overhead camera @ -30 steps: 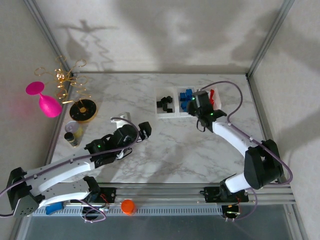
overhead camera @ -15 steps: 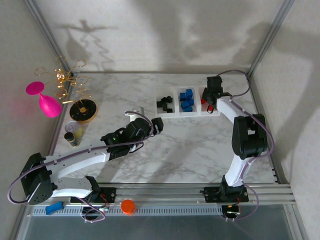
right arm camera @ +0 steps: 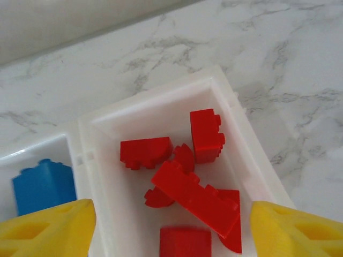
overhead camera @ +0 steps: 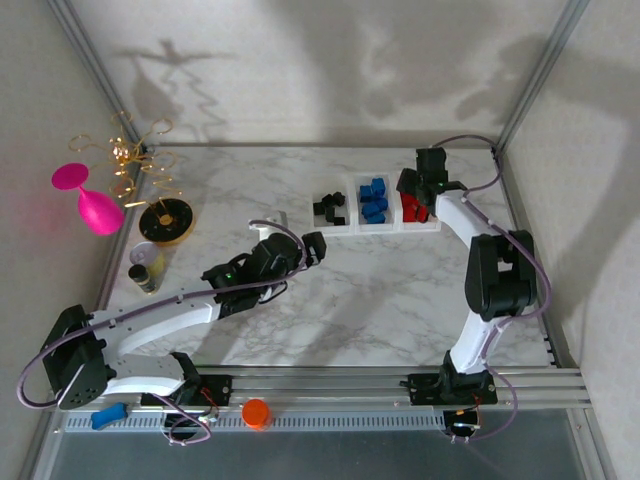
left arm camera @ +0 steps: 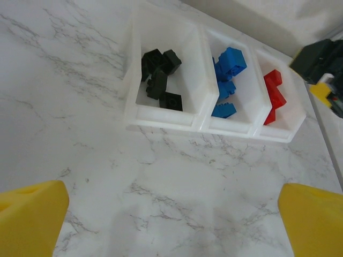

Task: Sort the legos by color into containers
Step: Place the lego in the container, then reset both arms

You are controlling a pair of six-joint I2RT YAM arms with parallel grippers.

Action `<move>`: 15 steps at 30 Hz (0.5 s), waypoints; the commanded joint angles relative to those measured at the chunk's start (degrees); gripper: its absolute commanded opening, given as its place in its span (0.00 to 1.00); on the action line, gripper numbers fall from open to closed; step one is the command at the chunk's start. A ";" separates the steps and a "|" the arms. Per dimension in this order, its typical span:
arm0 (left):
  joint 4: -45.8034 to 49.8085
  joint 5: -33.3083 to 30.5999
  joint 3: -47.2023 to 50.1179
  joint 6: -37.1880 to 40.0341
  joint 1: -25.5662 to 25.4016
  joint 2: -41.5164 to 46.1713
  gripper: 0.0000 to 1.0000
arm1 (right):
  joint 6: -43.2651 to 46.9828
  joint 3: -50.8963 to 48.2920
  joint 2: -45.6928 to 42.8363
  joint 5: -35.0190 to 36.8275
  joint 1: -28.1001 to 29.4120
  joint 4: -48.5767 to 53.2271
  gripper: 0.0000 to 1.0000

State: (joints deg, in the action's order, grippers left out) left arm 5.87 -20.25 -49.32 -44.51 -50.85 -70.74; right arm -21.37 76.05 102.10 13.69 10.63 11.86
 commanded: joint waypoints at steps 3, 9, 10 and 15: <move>0.46 -8.41 0.62 4.97 4.38 4.60 0.99 | -1.39 -6.78 -11.13 3.80 -1.95 -0.96 0.96; -7.40 -22.22 8.62 16.88 14.63 7.95 1.00 | -3.46 -22.00 -20.01 13.04 -8.25 -8.85 0.99; -10.36 -24.11 10.66 20.19 16.59 8.28 1.00 | -2.43 -25.61 -21.06 14.51 -9.01 -12.07 0.99; -27.11 -28.21 20.84 28.28 26.74 9.48 1.00 | 3.87 -39.55 -22.72 16.29 -9.97 -28.91 0.99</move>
State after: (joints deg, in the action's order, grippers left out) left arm -8.88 -42.85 -33.39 -24.47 -27.81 -62.78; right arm -21.21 40.97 80.47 26.61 0.51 -5.08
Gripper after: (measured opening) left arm 0.994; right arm 0.986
